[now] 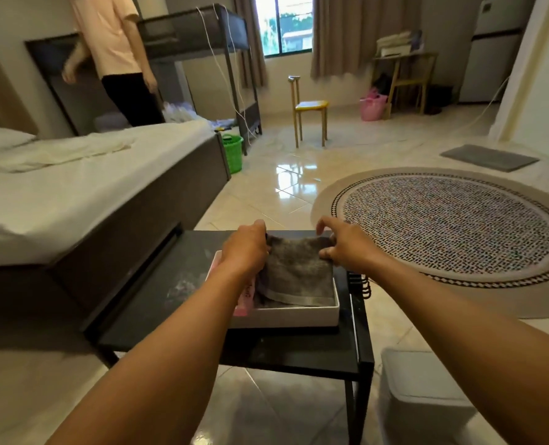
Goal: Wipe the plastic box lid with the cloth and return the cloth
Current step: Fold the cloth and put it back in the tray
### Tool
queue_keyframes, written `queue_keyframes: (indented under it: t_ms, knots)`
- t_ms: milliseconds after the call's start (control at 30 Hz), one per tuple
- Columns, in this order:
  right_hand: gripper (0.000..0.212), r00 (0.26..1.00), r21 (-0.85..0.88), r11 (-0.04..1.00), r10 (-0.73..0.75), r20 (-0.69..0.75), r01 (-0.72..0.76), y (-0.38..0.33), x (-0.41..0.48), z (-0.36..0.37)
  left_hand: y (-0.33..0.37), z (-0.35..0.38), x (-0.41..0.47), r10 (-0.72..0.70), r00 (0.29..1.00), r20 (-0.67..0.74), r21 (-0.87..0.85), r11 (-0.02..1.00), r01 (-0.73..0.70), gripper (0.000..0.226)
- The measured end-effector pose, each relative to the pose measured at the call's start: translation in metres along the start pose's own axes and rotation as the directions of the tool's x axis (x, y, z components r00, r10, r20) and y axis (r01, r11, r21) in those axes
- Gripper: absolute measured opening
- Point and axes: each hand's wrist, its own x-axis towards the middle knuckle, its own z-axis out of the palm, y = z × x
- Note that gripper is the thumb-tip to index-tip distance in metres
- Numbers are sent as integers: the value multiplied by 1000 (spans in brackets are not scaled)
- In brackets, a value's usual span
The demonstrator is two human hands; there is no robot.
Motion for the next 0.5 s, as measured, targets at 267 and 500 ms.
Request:
queue_keyframes:
  t_ms: [267,500]
  knots:
    - [20,992,-501,862,-119,-44,81,-1,13,28,-11,13,4,91,996,-18,118,989,-88,29]
    - [60,966,-637,737,-85,245,226,-2,11,41,-14,13,0,134,977,167,212,963,-168,32]
